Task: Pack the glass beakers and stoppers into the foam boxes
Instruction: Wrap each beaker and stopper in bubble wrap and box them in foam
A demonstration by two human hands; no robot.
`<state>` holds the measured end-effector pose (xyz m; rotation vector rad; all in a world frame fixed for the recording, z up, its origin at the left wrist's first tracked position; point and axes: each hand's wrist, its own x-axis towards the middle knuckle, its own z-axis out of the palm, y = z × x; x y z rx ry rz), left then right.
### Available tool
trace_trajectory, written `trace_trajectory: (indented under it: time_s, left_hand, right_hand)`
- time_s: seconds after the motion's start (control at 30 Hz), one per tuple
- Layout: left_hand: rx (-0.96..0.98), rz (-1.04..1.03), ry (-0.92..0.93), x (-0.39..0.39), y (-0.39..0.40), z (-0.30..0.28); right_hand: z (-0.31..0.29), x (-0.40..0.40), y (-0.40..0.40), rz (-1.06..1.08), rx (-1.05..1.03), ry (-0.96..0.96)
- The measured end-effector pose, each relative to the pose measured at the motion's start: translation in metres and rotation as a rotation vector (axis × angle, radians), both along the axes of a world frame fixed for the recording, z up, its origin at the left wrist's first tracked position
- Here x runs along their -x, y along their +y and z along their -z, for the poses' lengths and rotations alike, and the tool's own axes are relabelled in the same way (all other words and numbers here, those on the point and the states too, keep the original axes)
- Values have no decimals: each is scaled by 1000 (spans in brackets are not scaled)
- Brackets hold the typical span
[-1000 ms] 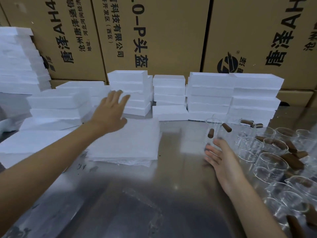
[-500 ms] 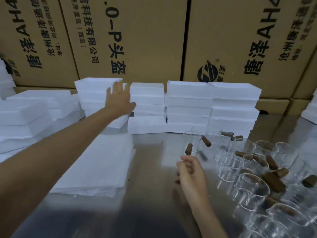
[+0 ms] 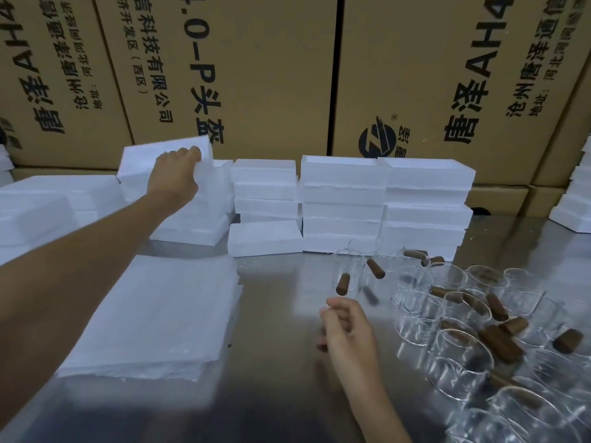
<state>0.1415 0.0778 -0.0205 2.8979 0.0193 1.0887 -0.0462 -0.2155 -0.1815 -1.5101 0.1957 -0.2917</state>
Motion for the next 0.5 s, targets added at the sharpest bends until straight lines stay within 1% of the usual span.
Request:
trace_trajectory:
  time_s: [0.07,0.13,0.23,0.33,0.5]
  left_hand:
    - [-15,74,-40,13,-7,-4]
    - [-71,143,-89,30,-21,-8]
    - [-102,281,-122,70,-52,-4]
    - [-36,419,-65,121,-88,16]
    - [24,636,82,204,-141,76]
  right_hand:
    - [-2,2,-1,-3,16,8]
    - [-6,5,-2,-12,14,14]
    - [-9,6,-4,0,-53,30]
    - [-13,6,-7,45,-140,45]
    - [-24,10,-23,148,-372,109]
